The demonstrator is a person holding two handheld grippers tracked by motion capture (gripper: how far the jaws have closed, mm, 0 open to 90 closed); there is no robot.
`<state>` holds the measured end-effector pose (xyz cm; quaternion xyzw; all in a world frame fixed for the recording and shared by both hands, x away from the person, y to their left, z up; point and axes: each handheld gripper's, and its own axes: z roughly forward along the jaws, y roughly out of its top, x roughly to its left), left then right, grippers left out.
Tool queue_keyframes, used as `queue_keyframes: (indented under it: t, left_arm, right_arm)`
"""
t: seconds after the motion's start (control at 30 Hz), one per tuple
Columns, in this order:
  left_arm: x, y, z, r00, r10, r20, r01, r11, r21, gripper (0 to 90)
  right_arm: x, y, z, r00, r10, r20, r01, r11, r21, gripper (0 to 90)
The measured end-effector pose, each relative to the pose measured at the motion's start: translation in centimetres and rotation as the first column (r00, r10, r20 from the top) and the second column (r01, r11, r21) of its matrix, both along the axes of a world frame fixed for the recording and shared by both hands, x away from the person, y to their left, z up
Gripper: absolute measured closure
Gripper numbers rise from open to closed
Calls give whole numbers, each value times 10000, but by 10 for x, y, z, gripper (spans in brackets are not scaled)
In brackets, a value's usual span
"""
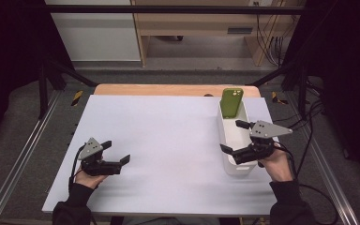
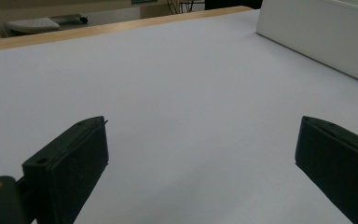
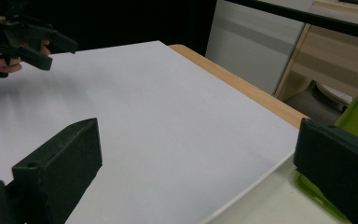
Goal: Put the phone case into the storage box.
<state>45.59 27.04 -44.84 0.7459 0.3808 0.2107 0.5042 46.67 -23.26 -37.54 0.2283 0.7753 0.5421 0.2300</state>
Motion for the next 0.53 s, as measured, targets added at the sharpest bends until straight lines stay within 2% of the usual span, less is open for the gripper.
queue_keyframes:
  t: [0.17, 0.43, 0.53]
  left_arm:
    - [0, 0, 0, 10000, -11, 0, 11, 10000, -9, 20]
    - [-1, -1, 1, 10000, -50, 44, 50, 10000, -43, 20]
    - [-1, -2, 1, 10000, -35, 35, 35, 10000, -54, 20]
  right_arm:
    - [-7, -13, -13, 10000, 74, 42, -75, 9994, 340, 12]
    - [-18, -38, -26, 9986, -445, -284, 478, 9905, 1287, 11]
    - [-21, -44, -29, 9981, -556, -273, 586, 9902, 1269, 7]
